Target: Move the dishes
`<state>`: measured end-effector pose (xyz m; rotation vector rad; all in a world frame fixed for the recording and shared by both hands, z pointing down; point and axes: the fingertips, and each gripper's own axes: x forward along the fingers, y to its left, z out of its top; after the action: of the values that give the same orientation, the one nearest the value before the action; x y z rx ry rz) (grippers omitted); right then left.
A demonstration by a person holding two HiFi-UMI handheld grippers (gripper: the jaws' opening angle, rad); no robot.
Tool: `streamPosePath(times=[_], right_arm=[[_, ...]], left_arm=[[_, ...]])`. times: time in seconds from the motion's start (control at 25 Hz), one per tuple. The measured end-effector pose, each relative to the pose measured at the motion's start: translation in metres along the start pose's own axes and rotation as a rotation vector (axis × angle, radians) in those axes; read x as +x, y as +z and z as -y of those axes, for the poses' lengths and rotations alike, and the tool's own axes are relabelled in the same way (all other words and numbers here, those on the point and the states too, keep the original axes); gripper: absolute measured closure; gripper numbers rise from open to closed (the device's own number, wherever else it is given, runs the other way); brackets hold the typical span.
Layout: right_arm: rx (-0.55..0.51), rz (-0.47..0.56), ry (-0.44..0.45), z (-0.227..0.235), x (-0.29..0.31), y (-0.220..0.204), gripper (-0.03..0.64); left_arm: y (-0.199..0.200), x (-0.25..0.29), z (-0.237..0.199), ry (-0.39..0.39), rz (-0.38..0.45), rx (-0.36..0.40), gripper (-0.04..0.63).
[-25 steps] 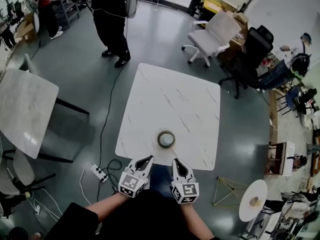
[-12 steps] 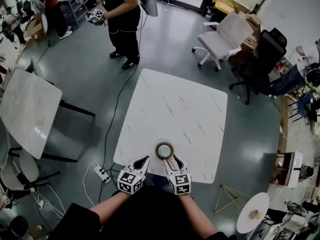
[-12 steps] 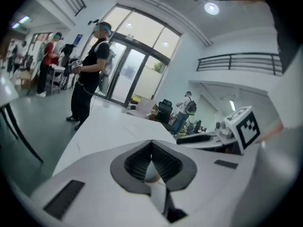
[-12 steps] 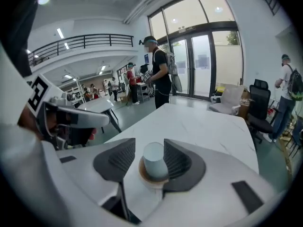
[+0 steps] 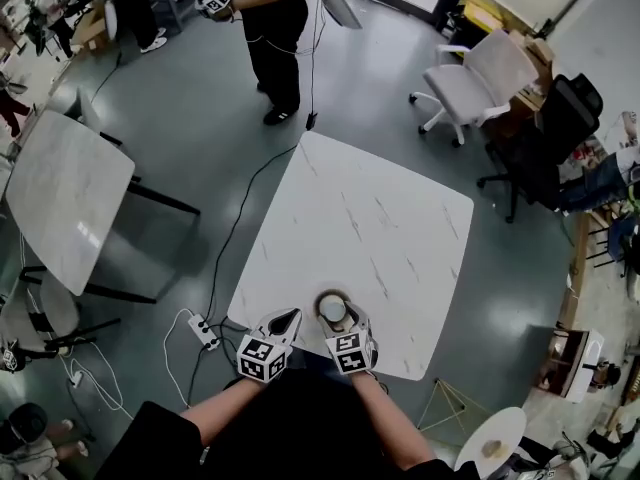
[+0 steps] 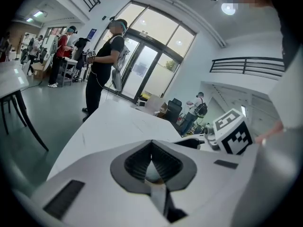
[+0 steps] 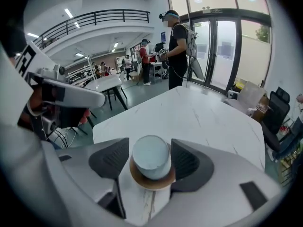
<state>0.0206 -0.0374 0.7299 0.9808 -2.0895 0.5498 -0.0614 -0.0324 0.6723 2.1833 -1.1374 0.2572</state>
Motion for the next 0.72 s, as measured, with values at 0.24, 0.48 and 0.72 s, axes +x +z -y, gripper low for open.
streamPosePath(times=[0.24, 0.48, 0.72], right_arm=[[-0.027, -0.047, -0.008, 0.002, 0.015, -0.005, 0.33], [-0.034, -0.045, -0.022, 0.003, 0.017, -0.006, 0.33], [-0.026, -0.015, -0.045, 0.006, 0.009, -0.007, 0.33]], left_arm=[[-0.005, 0.0, -0.003, 0.0, -0.008, -0.013, 0.58], [-0.009, -0.005, -0.006, -0.003, -0.009, -0.009, 0.58], [-0.015, -0.011, -0.01, -0.027, -0.023, -0.037, 0.58]])
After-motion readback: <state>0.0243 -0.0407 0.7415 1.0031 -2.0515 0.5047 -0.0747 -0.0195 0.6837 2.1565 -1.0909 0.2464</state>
